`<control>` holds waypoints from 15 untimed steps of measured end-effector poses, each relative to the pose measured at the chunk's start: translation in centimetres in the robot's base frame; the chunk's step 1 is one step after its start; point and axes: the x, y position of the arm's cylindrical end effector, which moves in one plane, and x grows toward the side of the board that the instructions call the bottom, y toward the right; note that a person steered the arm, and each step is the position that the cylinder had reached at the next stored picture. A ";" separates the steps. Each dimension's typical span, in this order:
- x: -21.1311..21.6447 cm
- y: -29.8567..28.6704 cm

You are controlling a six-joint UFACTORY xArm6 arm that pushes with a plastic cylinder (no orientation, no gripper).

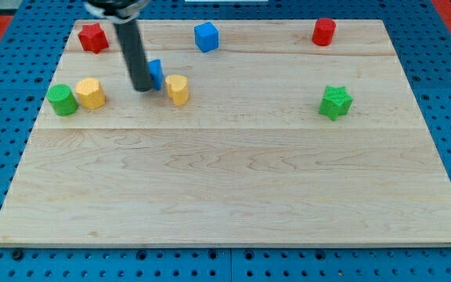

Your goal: Push the yellow hexagon to the bottom left of the board

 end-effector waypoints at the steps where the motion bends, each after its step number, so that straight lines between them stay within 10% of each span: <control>1: -1.1 -2.6; 15: 4.4 -9.4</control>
